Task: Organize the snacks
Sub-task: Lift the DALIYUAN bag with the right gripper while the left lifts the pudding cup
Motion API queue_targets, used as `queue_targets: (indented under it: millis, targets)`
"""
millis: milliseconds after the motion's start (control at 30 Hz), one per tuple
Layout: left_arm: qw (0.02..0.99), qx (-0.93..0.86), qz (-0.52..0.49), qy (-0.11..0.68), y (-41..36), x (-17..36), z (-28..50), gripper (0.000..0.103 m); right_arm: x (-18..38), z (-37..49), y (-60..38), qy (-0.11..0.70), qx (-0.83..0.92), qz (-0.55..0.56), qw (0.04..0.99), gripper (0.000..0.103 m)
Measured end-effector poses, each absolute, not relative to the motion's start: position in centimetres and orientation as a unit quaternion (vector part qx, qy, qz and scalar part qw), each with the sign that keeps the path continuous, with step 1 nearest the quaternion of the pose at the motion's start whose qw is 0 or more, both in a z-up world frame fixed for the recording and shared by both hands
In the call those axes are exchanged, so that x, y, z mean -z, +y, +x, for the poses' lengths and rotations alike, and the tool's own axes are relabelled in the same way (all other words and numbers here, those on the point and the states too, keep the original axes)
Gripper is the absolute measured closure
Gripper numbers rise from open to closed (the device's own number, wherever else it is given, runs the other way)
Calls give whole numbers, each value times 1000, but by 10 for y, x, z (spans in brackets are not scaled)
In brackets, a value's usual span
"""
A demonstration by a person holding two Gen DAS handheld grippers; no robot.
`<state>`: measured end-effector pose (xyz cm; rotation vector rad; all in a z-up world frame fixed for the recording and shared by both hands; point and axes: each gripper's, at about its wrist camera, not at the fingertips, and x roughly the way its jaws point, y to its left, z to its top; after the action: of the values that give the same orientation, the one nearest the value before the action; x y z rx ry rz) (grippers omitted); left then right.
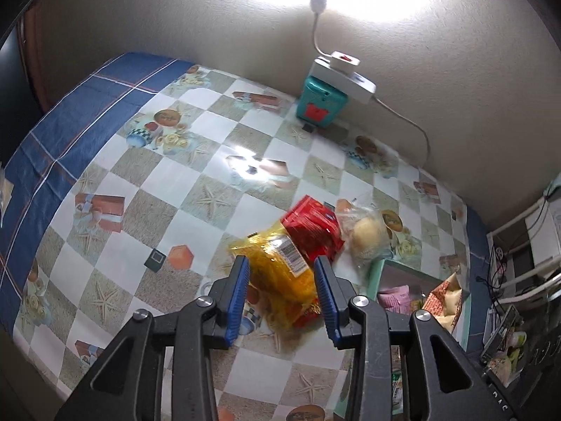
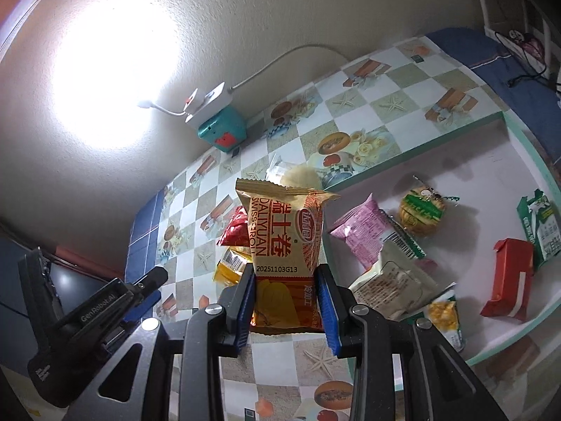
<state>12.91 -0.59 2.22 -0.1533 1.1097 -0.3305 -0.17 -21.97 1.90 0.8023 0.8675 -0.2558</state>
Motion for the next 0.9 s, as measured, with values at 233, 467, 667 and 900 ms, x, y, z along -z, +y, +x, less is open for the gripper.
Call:
queue_targets:
  millis: [233,467,667,900]
  targets:
    - [818,128,-84,555,8,8,143,63,-15,-8,-232,413,131,382,816,67]
    - [767,99,-72,630,21,53,147,62,8,-8,-239,448,147,397,788,67]
    - [747,126,-56,651,7,67,136,51,19,-3,-234,468,144,394,778,67]
    - [727,135,-19,673,-1,84,118,51,18,-3,-233,467,144,396,778,67]
